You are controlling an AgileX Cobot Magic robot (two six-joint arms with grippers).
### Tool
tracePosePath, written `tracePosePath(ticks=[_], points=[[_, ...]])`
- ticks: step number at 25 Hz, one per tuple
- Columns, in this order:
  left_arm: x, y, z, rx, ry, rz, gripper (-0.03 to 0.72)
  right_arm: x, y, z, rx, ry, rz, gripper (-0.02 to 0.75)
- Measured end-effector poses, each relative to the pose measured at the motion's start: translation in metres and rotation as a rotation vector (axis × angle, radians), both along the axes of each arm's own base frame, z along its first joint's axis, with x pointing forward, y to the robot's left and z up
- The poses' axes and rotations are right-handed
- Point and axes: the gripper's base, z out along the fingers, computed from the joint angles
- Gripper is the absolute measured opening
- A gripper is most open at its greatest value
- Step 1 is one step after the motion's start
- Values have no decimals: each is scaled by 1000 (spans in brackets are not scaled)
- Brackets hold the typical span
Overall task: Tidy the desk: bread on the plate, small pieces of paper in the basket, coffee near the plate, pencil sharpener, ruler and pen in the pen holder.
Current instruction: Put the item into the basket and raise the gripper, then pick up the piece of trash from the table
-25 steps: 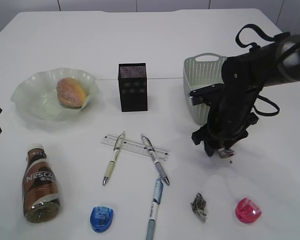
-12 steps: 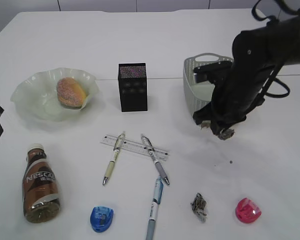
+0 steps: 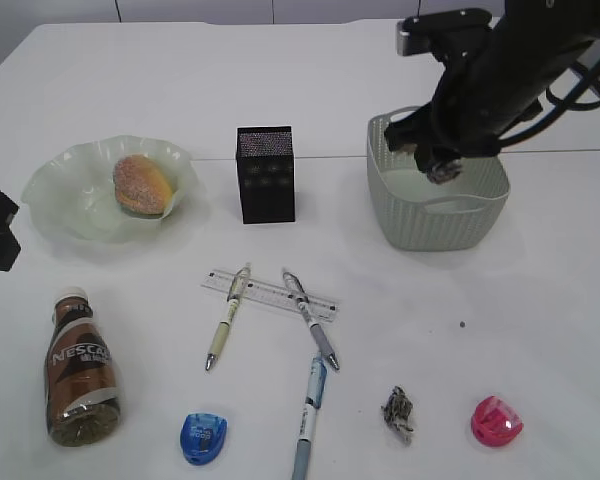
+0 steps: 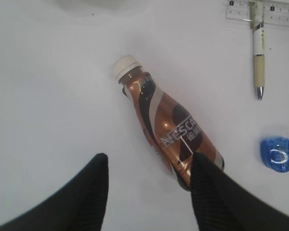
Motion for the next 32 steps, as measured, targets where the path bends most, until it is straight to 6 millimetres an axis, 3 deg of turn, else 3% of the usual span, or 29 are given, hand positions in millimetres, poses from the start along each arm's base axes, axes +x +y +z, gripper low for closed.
tracePosePath(ticks=[4, 10, 13, 16, 19, 24, 32], points=[[0, -1, 0, -17, 3, 4, 403, 23, 1, 10, 16, -121, -69, 115], [-1, -3, 0, -38, 10, 10, 403, 52, 1, -8, -9, -156, -168, 163], [-1, -3, 0, -45, 12, 12, 403, 57, 1, -9, 9, -158, -203, 304], [-1, -4, 0, -48, 13, 13, 402, 55, 0, -10, 2, -130, -226, 498], [-1, -4, 0, -48, 13, 13, 402, 49, -5, -12, -49, -37, -262, 587], [-2, -3, 0, -46, 19, 13, 403, 30, -8, -10, -94, 141, -260, 567], [-2, -3, -1, -43, 27, 13, 396, 1, 8, 12, -36, 287, -128, 515]])
